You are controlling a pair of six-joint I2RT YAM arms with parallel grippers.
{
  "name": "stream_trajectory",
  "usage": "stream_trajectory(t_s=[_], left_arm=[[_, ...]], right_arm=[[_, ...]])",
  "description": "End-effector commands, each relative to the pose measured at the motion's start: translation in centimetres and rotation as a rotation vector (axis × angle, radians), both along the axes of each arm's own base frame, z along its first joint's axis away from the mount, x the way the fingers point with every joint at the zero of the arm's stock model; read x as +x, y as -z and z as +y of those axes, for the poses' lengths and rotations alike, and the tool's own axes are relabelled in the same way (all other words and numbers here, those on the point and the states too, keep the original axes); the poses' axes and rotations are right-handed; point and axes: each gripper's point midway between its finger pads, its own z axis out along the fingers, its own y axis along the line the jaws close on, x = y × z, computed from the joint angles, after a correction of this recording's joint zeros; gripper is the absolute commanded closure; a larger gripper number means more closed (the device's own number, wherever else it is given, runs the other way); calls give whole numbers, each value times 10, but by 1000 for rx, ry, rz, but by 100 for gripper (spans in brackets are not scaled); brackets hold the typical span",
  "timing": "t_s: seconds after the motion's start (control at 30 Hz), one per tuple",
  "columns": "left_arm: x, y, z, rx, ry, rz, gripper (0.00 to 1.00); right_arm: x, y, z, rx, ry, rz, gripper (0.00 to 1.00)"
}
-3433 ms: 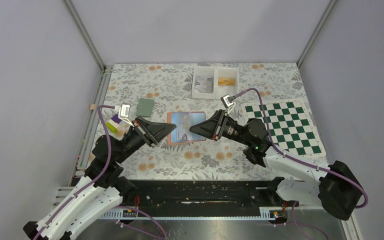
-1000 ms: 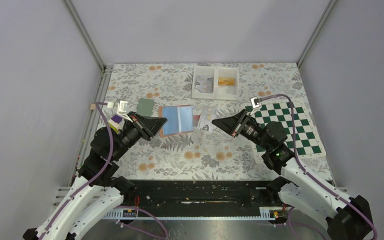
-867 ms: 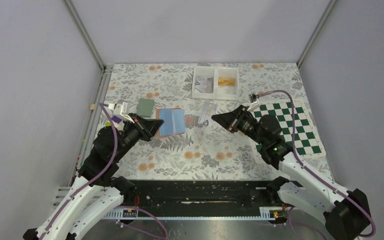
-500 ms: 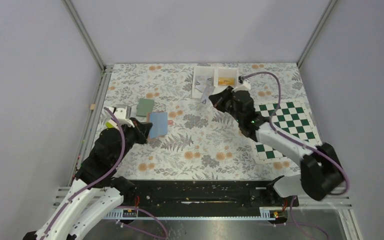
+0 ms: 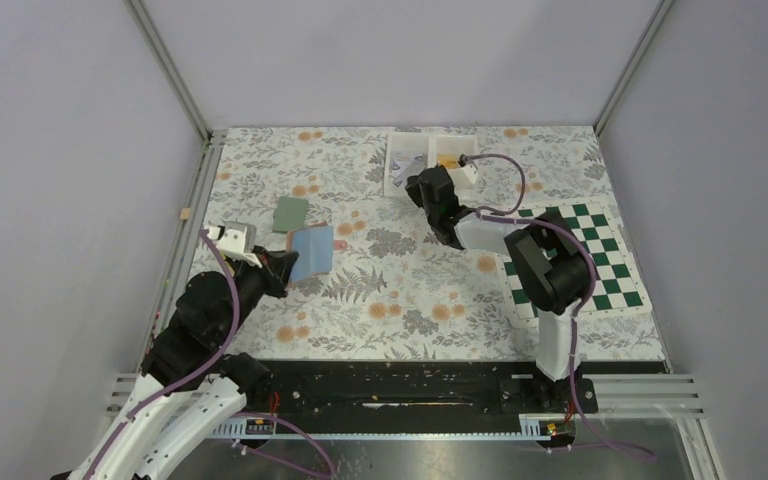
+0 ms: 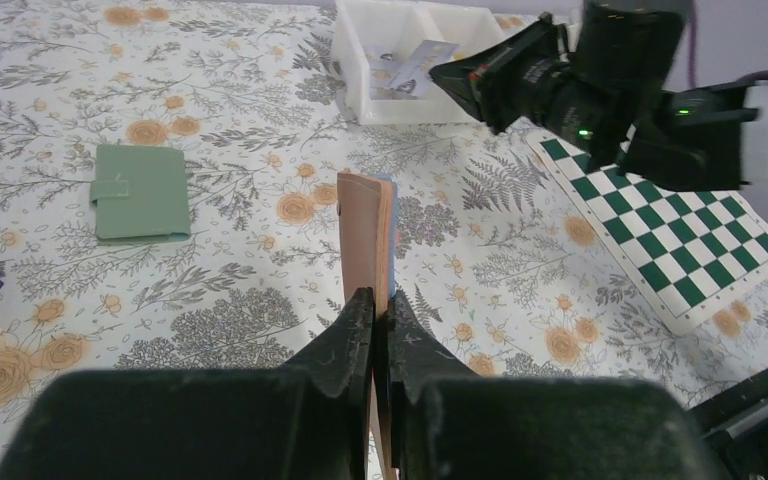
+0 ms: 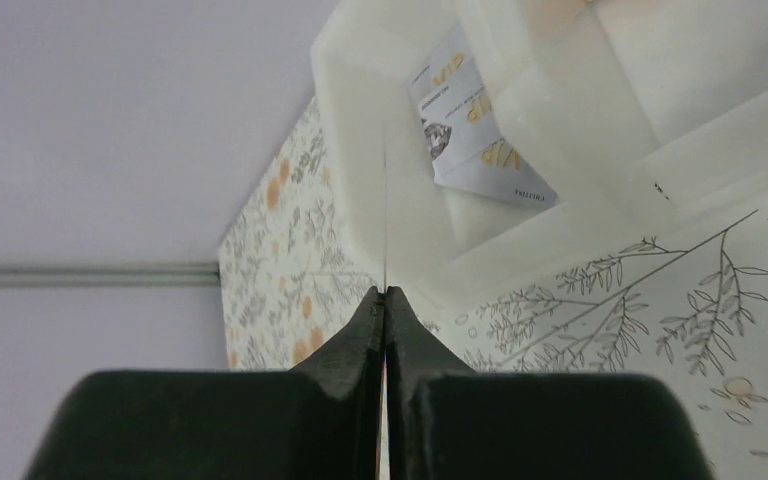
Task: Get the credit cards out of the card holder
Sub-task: Place the credit card in the storage box.
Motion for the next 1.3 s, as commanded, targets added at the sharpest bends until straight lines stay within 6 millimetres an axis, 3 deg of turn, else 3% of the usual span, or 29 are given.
stream_trajectory(t_s=[0.0, 0.17, 0.4, 0.6, 0.97, 1.13, 1.27], left_arm=[[0, -14, -5, -7, 23, -61, 100], [-4, -14, -6, 8, 35, -76, 100], [-6, -15, -8, 13, 48, -88, 100], [-7, -14, -12, 20, 64, -93, 100], [-8, -15, -12, 25, 62, -103, 100], [-8, -16, -11, 23, 57, -108, 100], [-8, -16, -11, 24, 62, -107, 100]], right_arm=[[41, -15, -3, 336, 242, -91, 100], [64, -4, 10, 403, 302, -72, 100], [69, 9, -2, 427, 454, -38, 100], [82, 11, 4, 449, 468, -14, 100], [74, 29, 21, 364, 383, 112, 100], [53, 43, 3, 308, 390, 160, 100], [47, 45, -13, 346, 394, 128, 100]])
